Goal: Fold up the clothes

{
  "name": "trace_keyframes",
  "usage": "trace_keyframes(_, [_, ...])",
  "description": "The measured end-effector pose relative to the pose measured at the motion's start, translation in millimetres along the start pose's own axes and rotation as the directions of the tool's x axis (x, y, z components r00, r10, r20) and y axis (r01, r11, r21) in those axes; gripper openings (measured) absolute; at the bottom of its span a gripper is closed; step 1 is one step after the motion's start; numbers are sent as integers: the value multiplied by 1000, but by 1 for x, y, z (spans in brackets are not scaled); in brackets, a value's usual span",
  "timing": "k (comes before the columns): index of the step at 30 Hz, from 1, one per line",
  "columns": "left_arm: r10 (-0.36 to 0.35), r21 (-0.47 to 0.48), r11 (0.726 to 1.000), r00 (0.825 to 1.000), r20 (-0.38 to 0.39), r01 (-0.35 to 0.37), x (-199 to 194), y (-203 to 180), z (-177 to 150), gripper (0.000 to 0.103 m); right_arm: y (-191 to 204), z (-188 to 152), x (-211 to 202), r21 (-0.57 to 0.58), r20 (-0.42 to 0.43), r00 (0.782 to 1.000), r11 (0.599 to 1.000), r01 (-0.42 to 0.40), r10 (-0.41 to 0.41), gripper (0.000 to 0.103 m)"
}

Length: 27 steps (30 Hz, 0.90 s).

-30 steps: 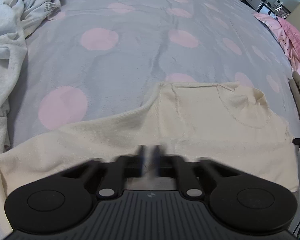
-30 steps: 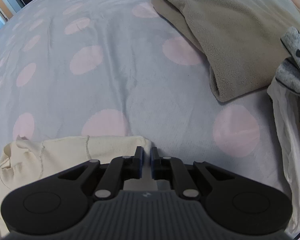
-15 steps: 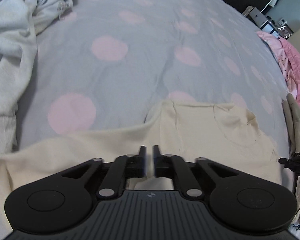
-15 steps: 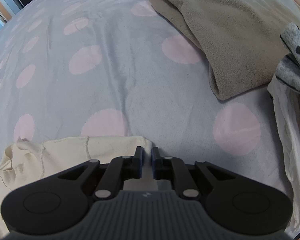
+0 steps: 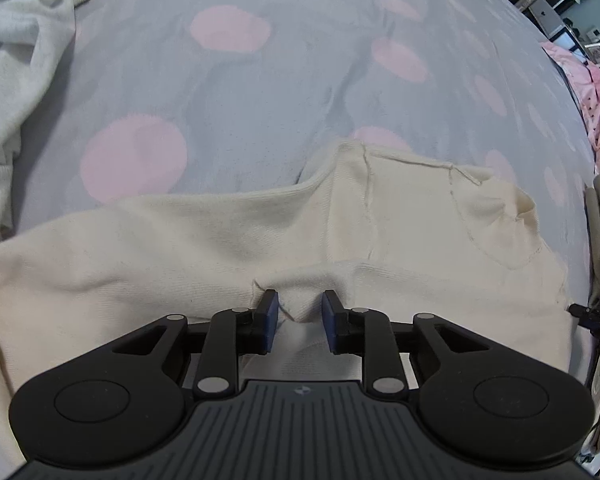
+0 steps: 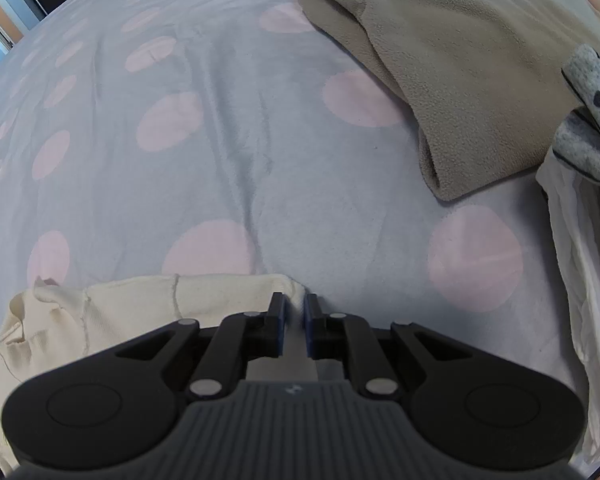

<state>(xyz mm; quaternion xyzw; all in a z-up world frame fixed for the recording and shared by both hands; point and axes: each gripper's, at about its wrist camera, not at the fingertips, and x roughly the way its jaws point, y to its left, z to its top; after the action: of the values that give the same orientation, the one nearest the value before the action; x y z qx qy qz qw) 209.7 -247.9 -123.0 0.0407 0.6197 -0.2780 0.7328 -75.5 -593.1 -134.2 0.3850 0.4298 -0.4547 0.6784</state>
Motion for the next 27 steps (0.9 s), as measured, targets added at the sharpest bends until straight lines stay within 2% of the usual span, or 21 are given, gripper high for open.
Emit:
trace_keyframes(3, [12,19,1000,1000,25,-12,-2,-2,0,2,1,-1,-1,3,1,1000,1000,2,-2,13])
trace_keyframes(5, [12,23,1000,998,64,-14,-9,-2,1,0,1,-2,-1,9,2,1000,1000,4,-4,13])
trace_keyframes(8, [5,12,1000,992,127,-7,-23,2,7,0,-1,-2,-2,10,3,1000,1000,3,-3,12])
trace_keyframes(12, [-17,-23,1000,986,163,21,-33,11,18,1,-3,-1,4,23,8,1000,1000,4,-4,10])
trace_keyframes(16, [57,-8,998,983,174,-57,-33,12,19,1,-9,1,-1,32,37,999,999,17,-18,10])
trace_keyframes(19, [67,-9,998,981,184,-67,-35,12,18,4,-14,3,-7,32,58,998,999,36,-38,13])
trace_keyframes(22, [54,29,998,979,195,-61,-40,5,13,12,-22,4,-13,48,45,999,999,7,-9,13])
trace_keyframes(24, [30,79,996,983,181,-45,-42,-4,7,14,-23,1,-16,33,25,1000,999,-19,18,14])
trace_keyframes(27, [21,152,987,986,167,-47,-41,-20,-4,17,-27,-10,-23,-23,1,999,999,-37,37,20])
